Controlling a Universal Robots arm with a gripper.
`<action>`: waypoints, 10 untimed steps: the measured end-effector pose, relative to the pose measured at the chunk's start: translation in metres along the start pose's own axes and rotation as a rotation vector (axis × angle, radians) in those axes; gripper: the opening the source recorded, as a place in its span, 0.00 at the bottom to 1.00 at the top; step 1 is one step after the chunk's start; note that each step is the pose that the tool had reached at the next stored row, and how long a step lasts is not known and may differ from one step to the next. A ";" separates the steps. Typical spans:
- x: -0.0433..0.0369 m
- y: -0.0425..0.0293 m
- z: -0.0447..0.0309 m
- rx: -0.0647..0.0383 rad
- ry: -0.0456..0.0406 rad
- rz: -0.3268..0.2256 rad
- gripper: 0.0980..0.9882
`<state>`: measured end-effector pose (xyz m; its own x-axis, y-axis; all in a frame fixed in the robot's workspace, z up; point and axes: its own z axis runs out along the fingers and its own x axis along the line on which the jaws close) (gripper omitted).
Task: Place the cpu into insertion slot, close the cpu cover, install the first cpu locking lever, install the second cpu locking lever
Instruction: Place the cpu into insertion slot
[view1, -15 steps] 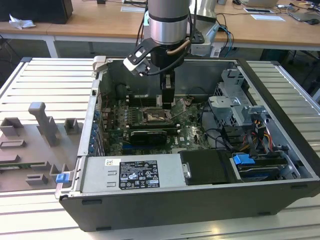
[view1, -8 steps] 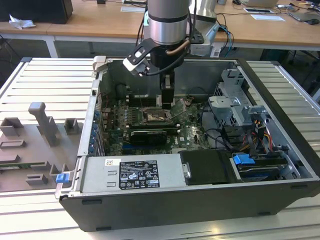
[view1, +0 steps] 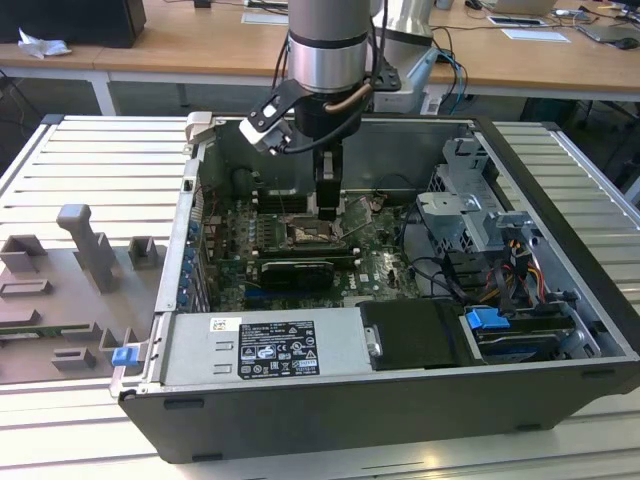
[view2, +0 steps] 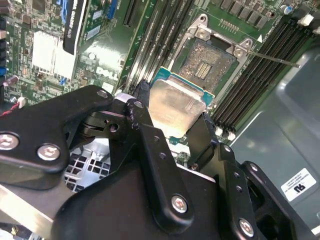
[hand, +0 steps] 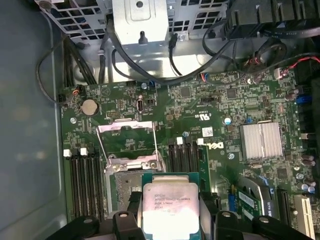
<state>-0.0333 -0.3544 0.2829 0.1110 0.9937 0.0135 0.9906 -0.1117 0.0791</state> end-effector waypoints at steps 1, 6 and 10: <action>0.0018 -0.0006 0.0032 0.000 -0.0001 0.001 0.50; 0.0029 -0.0026 0.0133 0.000 0.0049 -0.062 0.50; 0.0038 -0.0031 0.0164 0.001 0.0063 -0.081 0.50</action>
<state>-0.0347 -0.3501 0.2664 0.0301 0.9995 0.0134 0.9964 -0.0311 0.0794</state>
